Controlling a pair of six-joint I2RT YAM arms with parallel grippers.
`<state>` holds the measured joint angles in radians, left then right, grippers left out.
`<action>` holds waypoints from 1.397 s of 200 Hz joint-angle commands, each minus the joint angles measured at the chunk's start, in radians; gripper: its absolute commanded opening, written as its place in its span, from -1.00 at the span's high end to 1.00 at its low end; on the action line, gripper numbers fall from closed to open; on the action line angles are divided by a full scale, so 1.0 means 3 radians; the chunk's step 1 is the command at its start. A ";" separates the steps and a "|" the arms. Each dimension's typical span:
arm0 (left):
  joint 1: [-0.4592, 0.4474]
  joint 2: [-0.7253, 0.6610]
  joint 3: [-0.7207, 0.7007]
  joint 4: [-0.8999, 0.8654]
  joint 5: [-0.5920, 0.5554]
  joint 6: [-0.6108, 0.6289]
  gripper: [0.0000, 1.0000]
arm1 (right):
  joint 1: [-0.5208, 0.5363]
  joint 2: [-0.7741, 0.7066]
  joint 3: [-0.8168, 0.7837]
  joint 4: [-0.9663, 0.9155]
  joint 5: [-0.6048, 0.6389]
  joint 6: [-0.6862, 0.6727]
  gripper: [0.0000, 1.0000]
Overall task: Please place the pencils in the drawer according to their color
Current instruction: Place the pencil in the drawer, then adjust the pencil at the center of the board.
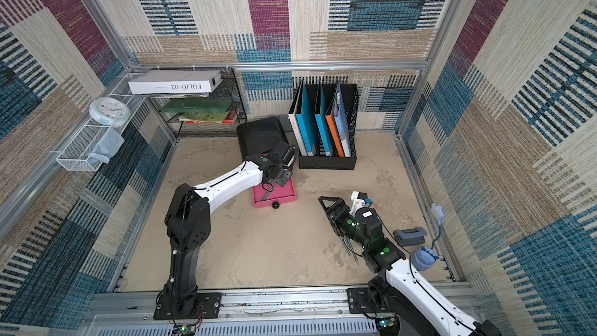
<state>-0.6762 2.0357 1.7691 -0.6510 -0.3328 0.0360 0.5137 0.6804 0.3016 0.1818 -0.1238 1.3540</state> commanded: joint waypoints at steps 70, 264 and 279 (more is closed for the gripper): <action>-0.0465 -0.0768 -0.0397 -0.0485 0.0813 -0.2461 0.25 | -0.0382 0.0271 0.0723 -0.1006 0.0002 -0.0570 -0.99; -0.1326 0.0405 0.0746 -0.1319 0.0735 -0.4219 0.23 | -0.1926 0.0344 0.0269 -0.1696 -0.1399 -0.1482 -0.98; -0.1316 0.0327 0.0676 -0.1320 0.0686 -0.4162 0.23 | -0.1927 0.0296 0.0166 -0.1724 -0.1423 -0.1473 -0.98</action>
<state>-1.0756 2.1685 1.9934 -1.0103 -0.0658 -1.2518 -0.0647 0.7887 0.3866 -0.3222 -0.5247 0.9058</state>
